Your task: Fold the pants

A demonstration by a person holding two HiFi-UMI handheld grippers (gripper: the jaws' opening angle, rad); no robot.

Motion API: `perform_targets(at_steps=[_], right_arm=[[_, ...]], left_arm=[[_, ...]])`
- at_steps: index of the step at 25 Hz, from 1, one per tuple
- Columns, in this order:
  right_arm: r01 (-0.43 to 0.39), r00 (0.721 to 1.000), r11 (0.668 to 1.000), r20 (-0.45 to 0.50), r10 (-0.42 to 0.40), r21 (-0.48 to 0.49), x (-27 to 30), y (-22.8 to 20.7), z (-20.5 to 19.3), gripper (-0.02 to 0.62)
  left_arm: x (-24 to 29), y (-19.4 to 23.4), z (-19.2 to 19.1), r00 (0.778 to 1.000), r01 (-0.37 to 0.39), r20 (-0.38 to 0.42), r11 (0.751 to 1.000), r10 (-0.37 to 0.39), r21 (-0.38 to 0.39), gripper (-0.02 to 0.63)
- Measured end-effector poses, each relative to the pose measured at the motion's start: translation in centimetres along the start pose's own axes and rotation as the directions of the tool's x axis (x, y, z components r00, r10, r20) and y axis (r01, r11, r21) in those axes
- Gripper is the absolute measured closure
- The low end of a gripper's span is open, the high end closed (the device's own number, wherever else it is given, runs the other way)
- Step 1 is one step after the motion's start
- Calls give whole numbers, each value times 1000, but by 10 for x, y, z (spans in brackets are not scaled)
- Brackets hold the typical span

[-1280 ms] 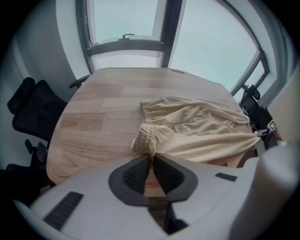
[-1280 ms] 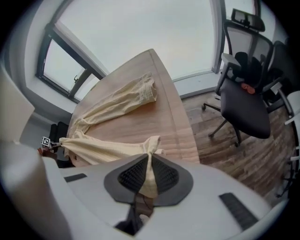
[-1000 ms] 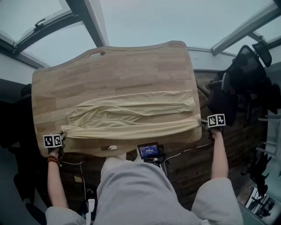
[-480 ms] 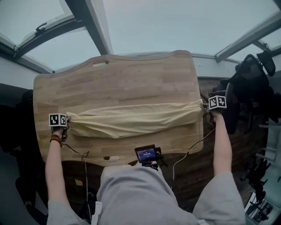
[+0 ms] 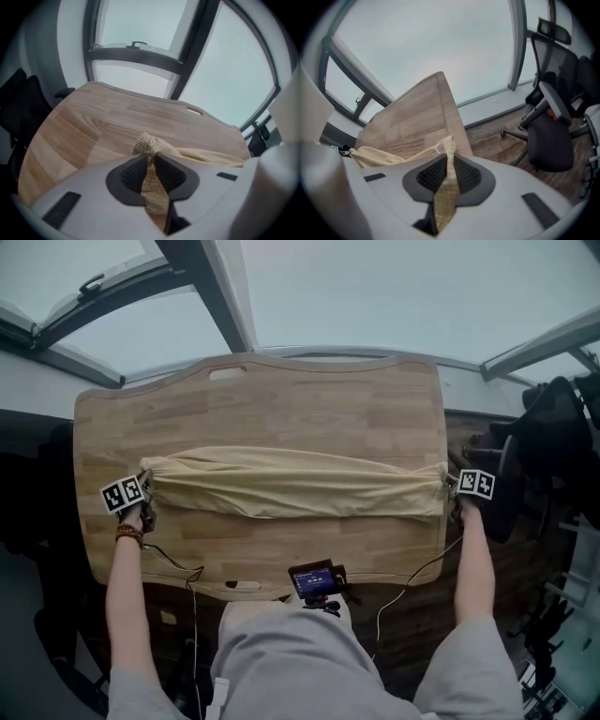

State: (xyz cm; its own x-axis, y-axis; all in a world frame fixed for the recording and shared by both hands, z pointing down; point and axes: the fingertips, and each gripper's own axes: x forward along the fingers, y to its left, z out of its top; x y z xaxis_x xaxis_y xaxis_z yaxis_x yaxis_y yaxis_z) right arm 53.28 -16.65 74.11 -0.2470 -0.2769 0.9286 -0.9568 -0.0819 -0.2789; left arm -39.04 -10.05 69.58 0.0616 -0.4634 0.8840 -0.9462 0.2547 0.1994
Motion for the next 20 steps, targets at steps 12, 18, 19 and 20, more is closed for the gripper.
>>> perform_targets(at_steps=[12,18,19,20], right_arm=[[-164,942,190,-97,321,-968,26,307,-56,437],[-385,892,-19,-377,249,-923,95,388,-113,496],[-421,878,18,-403,259,-907,97,389,-114,512],[-457,862,72,-421,283,-887,94,390,-111,544]], left_arm=[[20,-104,13,990,138,-136,33,-46,990,419],[74,-92,-33,924,370,-363,-47,123,928,458],[76,-90,-34,926,362,-355,-38,128,931,510],[76,-90,-32,936,338,-334,-21,113,941,553]])
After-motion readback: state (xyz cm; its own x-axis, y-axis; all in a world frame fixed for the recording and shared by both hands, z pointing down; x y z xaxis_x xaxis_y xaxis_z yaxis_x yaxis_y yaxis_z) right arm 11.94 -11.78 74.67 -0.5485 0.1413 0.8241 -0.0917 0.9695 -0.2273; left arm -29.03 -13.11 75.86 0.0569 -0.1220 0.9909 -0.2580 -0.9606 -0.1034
